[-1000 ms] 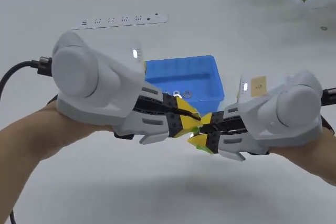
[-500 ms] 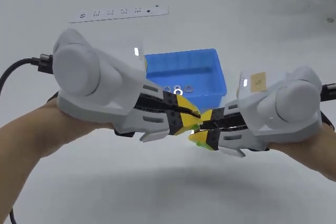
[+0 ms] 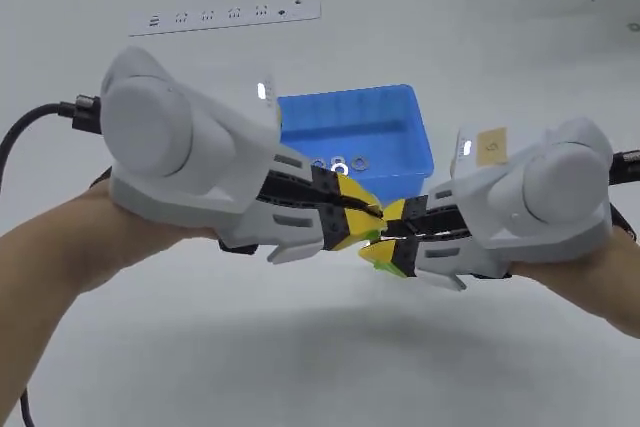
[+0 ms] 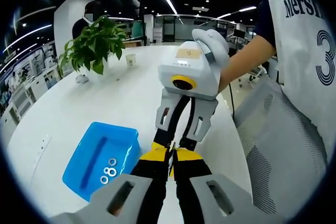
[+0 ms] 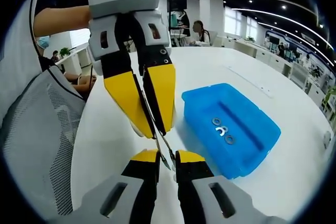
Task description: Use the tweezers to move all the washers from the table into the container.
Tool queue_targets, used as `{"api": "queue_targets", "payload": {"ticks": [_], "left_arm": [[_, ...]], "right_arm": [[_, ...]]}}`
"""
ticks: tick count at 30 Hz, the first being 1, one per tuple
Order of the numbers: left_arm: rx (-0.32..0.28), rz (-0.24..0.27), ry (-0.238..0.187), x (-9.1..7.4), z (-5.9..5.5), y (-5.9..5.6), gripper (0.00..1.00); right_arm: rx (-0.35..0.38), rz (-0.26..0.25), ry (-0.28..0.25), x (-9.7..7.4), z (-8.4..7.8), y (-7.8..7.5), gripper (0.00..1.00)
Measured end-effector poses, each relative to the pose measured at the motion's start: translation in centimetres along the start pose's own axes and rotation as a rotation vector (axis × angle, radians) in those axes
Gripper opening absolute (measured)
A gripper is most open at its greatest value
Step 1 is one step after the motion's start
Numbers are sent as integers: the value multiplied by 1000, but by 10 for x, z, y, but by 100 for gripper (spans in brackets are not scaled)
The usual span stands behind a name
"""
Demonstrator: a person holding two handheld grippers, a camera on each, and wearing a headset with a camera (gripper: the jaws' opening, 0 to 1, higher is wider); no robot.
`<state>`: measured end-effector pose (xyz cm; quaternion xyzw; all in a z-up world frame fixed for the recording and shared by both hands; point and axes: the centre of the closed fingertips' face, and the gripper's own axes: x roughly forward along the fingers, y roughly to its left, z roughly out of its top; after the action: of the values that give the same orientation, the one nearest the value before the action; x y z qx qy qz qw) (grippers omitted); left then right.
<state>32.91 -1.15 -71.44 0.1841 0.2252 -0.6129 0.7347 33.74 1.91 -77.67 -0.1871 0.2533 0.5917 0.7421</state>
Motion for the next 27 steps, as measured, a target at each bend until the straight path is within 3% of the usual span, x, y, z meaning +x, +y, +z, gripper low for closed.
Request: {"api": "queue_targets", "payload": {"ticks": [16,27], "left_arm": [[-4,1,10,3,-7,4,7],[9,6,8,2,-5,6,7]], "right_arm": [[19,10,4,5,-4,-2,13],[19,0,-4,4,-2,-4,13]]}}
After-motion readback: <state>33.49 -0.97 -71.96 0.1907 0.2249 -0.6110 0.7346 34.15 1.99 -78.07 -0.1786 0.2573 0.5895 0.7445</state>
